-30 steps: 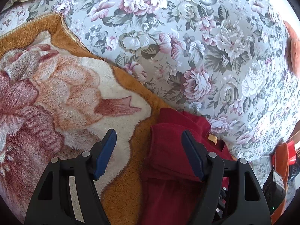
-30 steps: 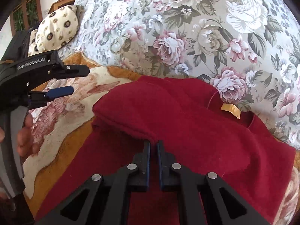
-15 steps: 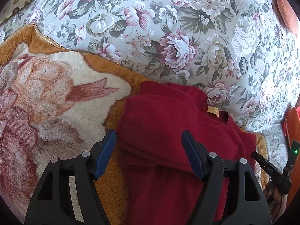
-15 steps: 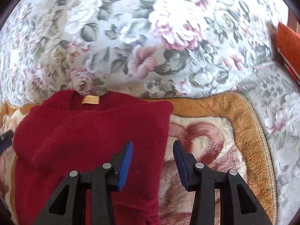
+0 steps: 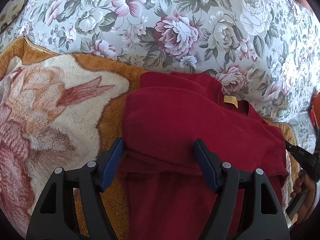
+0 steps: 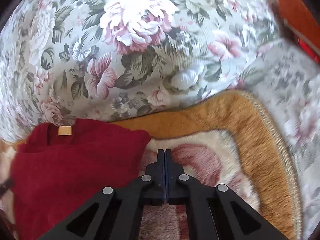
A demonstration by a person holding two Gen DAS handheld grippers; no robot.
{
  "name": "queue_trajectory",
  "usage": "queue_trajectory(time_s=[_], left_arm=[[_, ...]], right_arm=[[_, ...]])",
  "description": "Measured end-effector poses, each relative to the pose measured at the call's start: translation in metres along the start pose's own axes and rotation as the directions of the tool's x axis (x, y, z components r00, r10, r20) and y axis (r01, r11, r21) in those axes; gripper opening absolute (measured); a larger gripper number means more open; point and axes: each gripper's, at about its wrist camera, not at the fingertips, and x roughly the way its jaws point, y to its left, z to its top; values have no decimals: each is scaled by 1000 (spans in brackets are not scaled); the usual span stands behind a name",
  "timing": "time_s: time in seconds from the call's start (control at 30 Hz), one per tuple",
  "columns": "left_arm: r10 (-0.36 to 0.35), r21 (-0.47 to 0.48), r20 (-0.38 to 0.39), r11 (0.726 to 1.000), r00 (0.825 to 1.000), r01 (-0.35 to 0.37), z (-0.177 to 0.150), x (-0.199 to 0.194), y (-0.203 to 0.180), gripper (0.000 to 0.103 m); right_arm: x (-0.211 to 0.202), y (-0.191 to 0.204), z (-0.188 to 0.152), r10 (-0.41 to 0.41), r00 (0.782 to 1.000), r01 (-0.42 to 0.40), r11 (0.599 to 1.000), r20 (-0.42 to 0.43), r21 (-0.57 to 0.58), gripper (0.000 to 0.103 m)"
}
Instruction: Fold small clothes
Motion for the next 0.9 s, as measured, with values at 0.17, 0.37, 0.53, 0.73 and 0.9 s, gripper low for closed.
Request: queue_trajectory(time_s=[0.17,0.37,0.53,0.73,0.9], left_arm=[[-8,-15,13,1000,1000,8,1,-3,2,72],[40,16,-42,999,998,-40,-6,11,-2,72],[55,53,-49,997,997,-52,-9,13,-6,77],[27,52,-56,998,998,-24,-14,-5,-4,77],[-31,65,-82,997,996,37,-40,-38,-3,77]], right_arm=[[-49,43,-23,147,989,-143,976,14,-163,1],[-36,86,-63,76,992,-109,926,-104,-361,1],[-30,58,-75,-41,998,22,924,-41,-382,0],[-80,49,-80,49,997,-67,949,-67,-308,14],[-104,36,-124,161,969,-199,959,-187,-204,35]])
